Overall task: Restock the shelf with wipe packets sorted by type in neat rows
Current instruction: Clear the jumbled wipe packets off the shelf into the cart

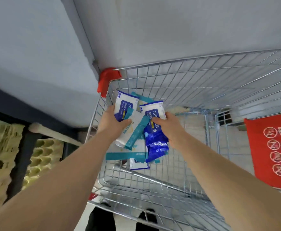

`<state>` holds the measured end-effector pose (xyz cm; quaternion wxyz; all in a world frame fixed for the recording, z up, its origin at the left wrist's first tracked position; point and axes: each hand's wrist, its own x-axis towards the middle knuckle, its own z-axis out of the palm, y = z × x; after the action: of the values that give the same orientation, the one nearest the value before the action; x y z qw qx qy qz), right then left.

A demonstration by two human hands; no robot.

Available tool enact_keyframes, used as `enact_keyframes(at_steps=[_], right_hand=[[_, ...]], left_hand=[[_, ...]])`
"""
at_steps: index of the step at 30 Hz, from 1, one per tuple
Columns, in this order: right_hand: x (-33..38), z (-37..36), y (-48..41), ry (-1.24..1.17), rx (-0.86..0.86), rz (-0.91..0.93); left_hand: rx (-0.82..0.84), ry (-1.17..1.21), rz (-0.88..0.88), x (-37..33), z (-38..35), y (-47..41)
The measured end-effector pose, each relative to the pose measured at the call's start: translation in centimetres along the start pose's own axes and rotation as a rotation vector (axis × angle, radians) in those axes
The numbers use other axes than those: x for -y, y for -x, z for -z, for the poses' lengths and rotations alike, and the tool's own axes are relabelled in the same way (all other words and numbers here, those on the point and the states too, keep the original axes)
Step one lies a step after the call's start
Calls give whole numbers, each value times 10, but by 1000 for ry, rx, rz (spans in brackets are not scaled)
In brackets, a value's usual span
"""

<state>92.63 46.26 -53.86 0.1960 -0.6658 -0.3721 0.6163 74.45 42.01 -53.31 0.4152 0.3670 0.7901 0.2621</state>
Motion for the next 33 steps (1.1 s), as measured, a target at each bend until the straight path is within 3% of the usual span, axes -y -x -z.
enact_keyframes(at_steps=[3, 10, 14, 23, 33], right_hand=[[-22, -9, -35, 96, -12, 70], [-50, -8, -81, 570, -54, 220], [-46, -3, -74, 599, -46, 321], [18, 6, 4, 890, -23, 704], [176, -12, 175, 1129, -46, 1128]], left_hand=[[-27, -120, 5, 19, -20, -18], [-65, -297, 52, 37, -48, -38], [-99, -436, 31, 30, -49, -27], [-134, -857, -213, -27, -4, 29], [-409, -905, -403, -139, 143, 157]])
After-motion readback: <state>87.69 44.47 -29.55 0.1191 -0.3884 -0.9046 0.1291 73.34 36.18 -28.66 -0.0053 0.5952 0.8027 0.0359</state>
